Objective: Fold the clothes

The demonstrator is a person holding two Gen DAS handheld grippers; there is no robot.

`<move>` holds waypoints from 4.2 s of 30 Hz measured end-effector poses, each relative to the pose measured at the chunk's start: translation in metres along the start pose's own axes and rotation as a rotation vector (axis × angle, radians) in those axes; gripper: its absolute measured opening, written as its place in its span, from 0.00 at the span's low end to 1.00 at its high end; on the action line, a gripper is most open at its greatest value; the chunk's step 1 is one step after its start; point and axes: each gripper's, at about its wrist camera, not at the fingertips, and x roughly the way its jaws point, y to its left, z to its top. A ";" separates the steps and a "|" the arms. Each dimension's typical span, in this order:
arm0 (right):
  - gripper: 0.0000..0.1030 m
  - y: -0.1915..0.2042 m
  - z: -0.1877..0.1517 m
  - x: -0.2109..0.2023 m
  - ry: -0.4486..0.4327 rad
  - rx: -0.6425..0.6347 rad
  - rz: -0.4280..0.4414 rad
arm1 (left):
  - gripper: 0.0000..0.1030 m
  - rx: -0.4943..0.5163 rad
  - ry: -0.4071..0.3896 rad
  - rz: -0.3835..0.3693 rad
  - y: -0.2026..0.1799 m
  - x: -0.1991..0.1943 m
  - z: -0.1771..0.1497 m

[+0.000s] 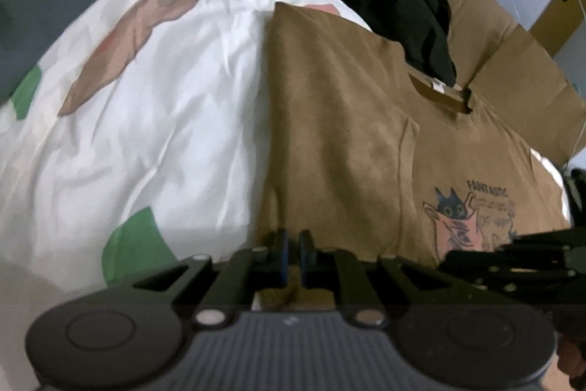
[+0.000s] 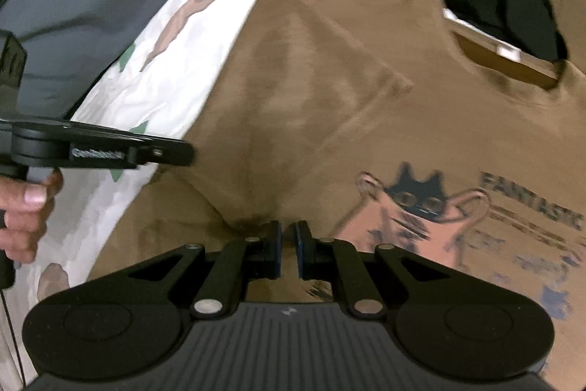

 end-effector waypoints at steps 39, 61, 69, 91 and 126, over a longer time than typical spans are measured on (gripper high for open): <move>0.85 -0.155 -0.050 -0.257 -0.259 0.352 -0.166 | 0.54 0.266 0.007 -0.065 -0.263 -0.114 0.049; 0.92 -0.200 -0.128 -0.373 -0.334 0.420 -0.244 | 0.56 0.374 -0.057 -0.003 -0.409 -0.177 0.009; 0.92 -0.220 -0.155 -0.383 -0.325 0.506 -0.265 | 0.58 0.354 -0.003 0.004 -0.428 -0.170 0.006; 0.92 -0.255 -0.187 -0.406 -0.329 0.560 -0.330 | 0.61 0.377 0.047 0.019 -0.445 -0.156 0.000; 0.66 -0.344 -0.200 -0.327 -0.368 0.704 -0.225 | 0.26 0.400 0.185 -0.129 -0.489 0.013 -0.028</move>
